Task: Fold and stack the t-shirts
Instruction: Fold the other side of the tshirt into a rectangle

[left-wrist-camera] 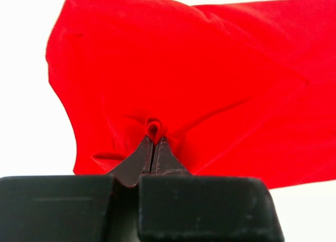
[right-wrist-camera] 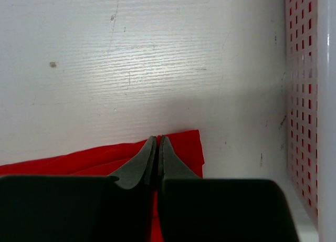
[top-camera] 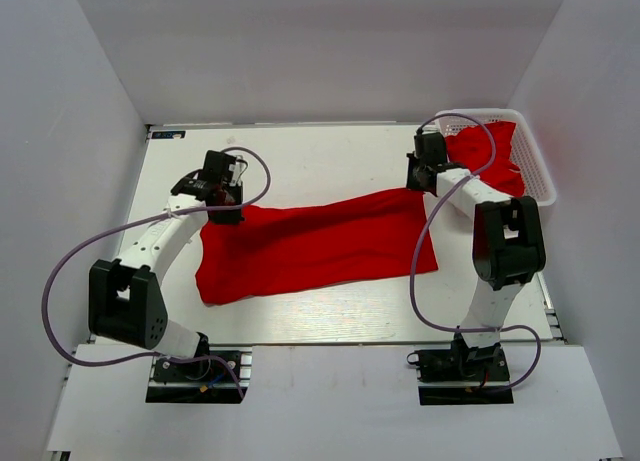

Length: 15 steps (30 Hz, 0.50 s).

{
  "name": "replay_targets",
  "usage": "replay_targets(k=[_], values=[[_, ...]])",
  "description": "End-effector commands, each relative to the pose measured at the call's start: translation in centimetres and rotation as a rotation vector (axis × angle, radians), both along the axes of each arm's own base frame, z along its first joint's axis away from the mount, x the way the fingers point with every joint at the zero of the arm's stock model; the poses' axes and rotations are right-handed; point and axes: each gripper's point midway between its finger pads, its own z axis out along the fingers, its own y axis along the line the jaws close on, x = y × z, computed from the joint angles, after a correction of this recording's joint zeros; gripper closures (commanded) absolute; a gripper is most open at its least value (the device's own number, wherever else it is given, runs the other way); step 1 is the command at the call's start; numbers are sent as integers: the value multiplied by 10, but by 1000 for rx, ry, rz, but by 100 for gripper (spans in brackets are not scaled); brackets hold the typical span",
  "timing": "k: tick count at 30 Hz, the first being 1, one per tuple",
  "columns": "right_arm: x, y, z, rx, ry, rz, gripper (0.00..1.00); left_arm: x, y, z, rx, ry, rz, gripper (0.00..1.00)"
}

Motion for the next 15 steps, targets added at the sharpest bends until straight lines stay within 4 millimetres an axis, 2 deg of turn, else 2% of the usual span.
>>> replay_targets(k=[1, 5, 7, 12, 15], values=[[3, -1, 25, 3, -65, 6, 100, -22, -11, 4, -54, 41, -41, 100], [2, -1, 23, -2, -60, 12, 100, -39, -15, 0, -77, 91, -46, 100], [2, -1, 21, -2, -57, 11, 100, -44, -17, 5, -94, 91, -45, 100], [-1, 0, 17, 4, -47, 16, 100, -71, -22, -4, -117, 193, -39, 100], [-1, -1, 16, 3, -42, 17, 100, -84, -24, 0, -127, 223, -28, 100]])
